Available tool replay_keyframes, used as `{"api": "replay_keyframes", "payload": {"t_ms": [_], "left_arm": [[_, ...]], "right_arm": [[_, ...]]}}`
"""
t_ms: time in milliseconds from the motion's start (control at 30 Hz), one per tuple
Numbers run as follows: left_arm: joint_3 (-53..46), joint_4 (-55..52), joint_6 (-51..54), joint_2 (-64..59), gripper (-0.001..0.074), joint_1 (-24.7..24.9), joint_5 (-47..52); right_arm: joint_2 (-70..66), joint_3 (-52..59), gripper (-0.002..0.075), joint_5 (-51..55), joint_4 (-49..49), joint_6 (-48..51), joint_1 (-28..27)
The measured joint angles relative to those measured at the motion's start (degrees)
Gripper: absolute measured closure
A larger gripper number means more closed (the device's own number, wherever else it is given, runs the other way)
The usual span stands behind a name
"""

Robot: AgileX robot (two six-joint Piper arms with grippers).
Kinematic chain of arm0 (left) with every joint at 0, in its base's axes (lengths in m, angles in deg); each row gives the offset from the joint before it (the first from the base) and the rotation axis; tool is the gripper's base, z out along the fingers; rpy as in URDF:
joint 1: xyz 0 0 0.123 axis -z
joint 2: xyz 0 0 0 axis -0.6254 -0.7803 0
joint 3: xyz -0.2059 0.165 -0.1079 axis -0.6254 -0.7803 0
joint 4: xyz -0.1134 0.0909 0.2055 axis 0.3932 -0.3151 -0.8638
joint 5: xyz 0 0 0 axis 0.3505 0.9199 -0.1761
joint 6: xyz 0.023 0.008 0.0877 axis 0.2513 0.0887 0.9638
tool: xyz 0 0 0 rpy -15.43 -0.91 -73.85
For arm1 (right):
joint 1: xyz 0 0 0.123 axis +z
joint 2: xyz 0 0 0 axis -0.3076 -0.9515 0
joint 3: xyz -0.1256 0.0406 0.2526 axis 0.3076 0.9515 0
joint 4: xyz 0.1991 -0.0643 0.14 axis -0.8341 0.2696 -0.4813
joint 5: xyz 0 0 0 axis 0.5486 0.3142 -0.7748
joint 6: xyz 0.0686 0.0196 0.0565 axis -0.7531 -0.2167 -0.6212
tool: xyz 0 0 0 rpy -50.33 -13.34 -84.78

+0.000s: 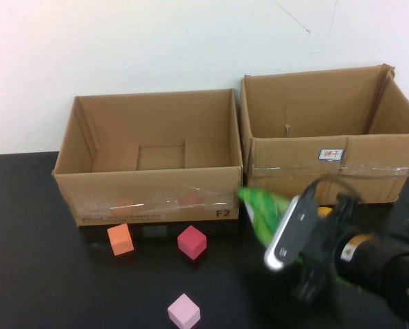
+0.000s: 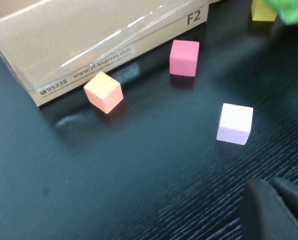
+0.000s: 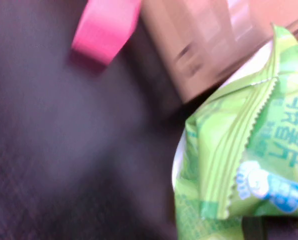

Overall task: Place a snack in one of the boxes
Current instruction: Pick up the potato chip, then place the potato chip in the potato chip box

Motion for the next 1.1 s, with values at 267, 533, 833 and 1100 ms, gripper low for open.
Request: {"api": "replay_keyframes", "payload": {"t_ms": [267, 533, 833, 1100], "left_arm": [[0.00, -0.04, 0.00, 0.00, 0.0736, 0.00, 0.00], [0.00, -0.04, 0.00, 0.00, 0.0737, 0.00, -0.04], [0.00, -0.24, 0.00, 0.00, 0.0736, 0.00, -0.04], [0.00, -0.24, 0.00, 0.00, 0.0736, 0.00, -0.04]], "right_arm": [[11.89, 0.12, 0.0716, 0.00, -0.27, -0.95, 0.00], [14.66, -0.70, 0.0718, -13.31, 9.15, -5.76, 0.00], [7.33, -15.99, 0.0718, -17.16, 25.24, -23.74, 0.00], [-11.13, -40.18, 0.0697, -8.51, 26.11, -34.12, 0.00]]}}
